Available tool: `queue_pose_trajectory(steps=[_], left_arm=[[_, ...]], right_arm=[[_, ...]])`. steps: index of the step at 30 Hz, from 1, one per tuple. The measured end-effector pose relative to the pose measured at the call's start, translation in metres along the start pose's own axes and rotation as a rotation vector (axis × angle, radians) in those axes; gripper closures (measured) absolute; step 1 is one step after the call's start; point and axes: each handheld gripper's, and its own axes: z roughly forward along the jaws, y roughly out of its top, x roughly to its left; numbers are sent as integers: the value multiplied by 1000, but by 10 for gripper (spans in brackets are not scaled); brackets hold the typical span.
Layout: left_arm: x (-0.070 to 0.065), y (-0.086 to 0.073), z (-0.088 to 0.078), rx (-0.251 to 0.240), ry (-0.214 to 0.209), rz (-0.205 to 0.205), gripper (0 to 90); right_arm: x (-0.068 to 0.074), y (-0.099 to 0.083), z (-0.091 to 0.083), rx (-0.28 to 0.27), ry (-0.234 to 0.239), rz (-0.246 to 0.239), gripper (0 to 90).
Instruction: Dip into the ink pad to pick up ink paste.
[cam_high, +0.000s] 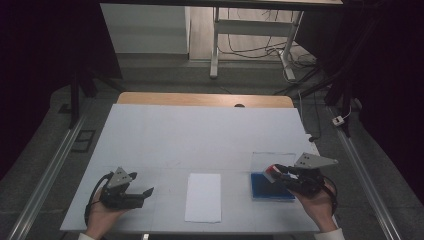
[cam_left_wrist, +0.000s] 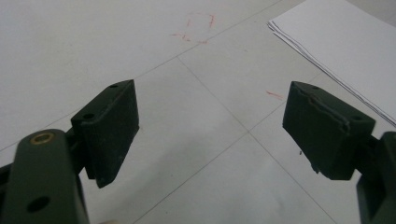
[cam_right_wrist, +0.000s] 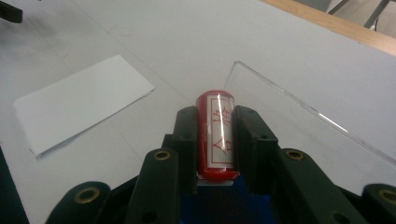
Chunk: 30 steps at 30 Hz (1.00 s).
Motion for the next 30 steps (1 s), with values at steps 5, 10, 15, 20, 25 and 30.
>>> queue_pose_trajectory(steps=[5,10,15,20,25,30], left_arm=[[0,0,1,6,-3,2,183],[-1,0,0,6,-1,1,182],[0,0,0,1,0,0,183],[0,0,-1,-2,0,1,182],[0,0,0,0,1,-1,182],[-1,0,-1,-5,0,-2,182]], right_arm=[[5,6,0,-21,17,-8,705],[12,12,1,-38,34,-25,705],[19,16,4,-40,50,-40,705],[21,17,7,-33,47,-52,704],[26,22,12,-34,62,-59,705],[36,34,21,-36,91,-84,705]])
